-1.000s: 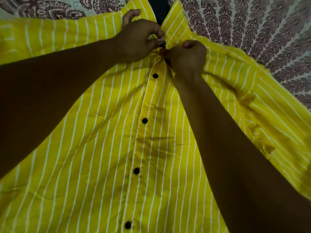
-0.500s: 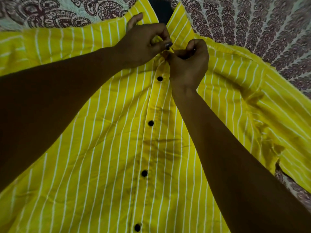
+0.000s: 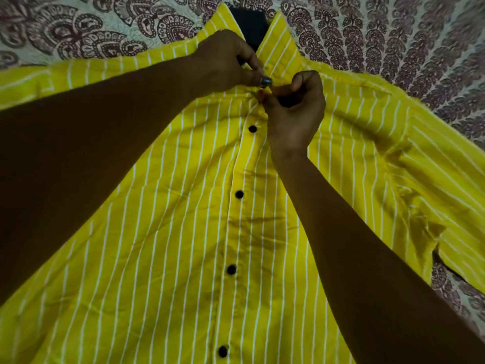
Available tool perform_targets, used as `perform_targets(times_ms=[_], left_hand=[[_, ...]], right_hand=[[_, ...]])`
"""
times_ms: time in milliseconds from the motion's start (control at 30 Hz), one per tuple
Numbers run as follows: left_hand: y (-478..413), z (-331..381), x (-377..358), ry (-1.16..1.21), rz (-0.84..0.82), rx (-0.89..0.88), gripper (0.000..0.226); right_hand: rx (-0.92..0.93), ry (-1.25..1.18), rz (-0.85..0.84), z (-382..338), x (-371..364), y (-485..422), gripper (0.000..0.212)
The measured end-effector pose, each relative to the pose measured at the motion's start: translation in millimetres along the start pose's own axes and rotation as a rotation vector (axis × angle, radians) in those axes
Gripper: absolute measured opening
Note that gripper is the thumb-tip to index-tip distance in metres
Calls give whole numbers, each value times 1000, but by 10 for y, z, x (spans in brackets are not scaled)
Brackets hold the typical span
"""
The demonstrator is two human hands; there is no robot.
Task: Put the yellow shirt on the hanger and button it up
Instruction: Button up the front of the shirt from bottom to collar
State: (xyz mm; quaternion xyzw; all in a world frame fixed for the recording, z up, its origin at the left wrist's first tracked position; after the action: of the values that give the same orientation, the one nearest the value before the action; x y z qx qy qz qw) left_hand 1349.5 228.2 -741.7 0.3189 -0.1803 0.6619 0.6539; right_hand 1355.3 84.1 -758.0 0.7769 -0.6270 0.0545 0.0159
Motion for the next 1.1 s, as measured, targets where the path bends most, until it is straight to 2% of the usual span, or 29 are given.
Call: perform_targets(times_ms=[67,167,267,300,433,533,600,800,900,1000,1100], left_hand=[[48,10,-14,22,59,-43,24],[295,67,-56,15,278,-162,17],[483,172,-185,-147,319,-309,33],[509,189,-198,-206,342,-344,32],[531,142,-139,-258,497,-329,16],[532,111,-181,-273,529,-315,12],[545,122,-168,-266,563,-311,10],[570,120,-165,-212,551,-328,12],[579,128,-162,-195,563,-338,11],[571,106,-147,-184,575,-326,8],[578,75,-132,-155,583,-287,6]], right_hand=[[-46,-83,-10,31,-8,-36,49],[-117,-82,-27,64,-26,-86,42],[-165,0,-91,103,-55,-110,29],[-180,8,-121,119,-77,-121,25],[-335,-86,-183,200,-112,-151,31],[-477,-186,-224,234,-124,-148,29],[-496,-181,-271,189,-128,-154,26],[-571,102,-507,55,-190,-277,25],[-666,182,-594,21,-227,-338,22],[-740,149,-633,25,-265,-295,22],[-747,72,-576,61,-268,-267,24]])
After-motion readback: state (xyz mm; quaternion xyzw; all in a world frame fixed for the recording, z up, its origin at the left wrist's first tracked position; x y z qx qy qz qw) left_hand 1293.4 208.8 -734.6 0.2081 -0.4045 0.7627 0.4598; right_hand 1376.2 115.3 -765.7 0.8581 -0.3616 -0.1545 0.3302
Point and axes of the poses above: each hand's wrist, its own y-axis away from the middle knuckle, its own x-axis out of the back of the hand, z = x × y, the point moved 8 cm from there along -y, towards the middle knuckle, and after that the axes turned 7 degrees about -z, right-handed, at the moved point
